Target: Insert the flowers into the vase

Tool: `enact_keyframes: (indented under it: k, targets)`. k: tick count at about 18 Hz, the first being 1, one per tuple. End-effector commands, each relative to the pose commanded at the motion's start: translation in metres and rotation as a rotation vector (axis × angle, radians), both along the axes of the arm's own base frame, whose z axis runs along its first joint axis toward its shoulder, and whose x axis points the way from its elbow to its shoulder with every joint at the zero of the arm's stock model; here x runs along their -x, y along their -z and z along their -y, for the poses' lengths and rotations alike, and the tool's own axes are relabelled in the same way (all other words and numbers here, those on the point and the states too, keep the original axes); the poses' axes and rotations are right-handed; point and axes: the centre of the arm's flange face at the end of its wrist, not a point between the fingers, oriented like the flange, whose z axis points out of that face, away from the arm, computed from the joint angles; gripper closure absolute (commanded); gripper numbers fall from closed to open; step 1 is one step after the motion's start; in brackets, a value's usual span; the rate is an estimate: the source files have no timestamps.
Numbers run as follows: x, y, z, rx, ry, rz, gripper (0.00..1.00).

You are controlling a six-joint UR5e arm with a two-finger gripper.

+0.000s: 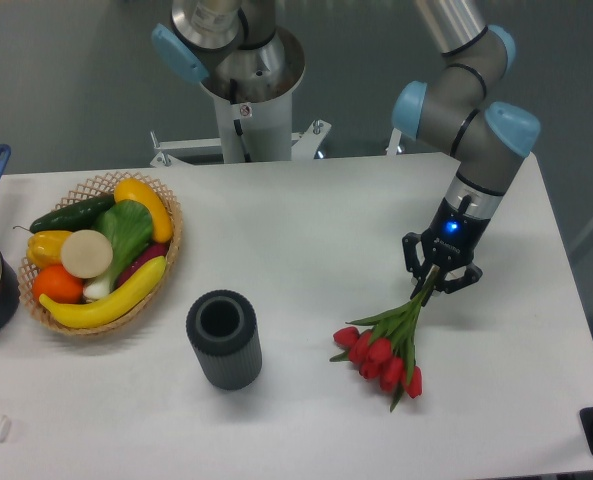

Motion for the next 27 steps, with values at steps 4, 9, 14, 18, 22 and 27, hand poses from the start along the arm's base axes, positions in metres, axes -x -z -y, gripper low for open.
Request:
enact_keyframes:
  k: [4,9,14,18,22,27]
  targets:
    - [-0.004,0.002,-0.008,0.072,0.013,-0.020,0.76]
    - [-0.004,0.004,-0.006,0.201,0.012,-0.055,0.76]
    - [-0.002,-0.001,-0.007,0.218,0.013,-0.070,0.77]
    - [-0.001,-0.004,-0.007,0.214,0.012,-0.072,0.79]
    - [0.003,-0.032,-0.007,0.141,0.000,-0.101,0.86]
    - [0.010,-0.069,-0.020,0.016,-0.087,-0.086,0.86]
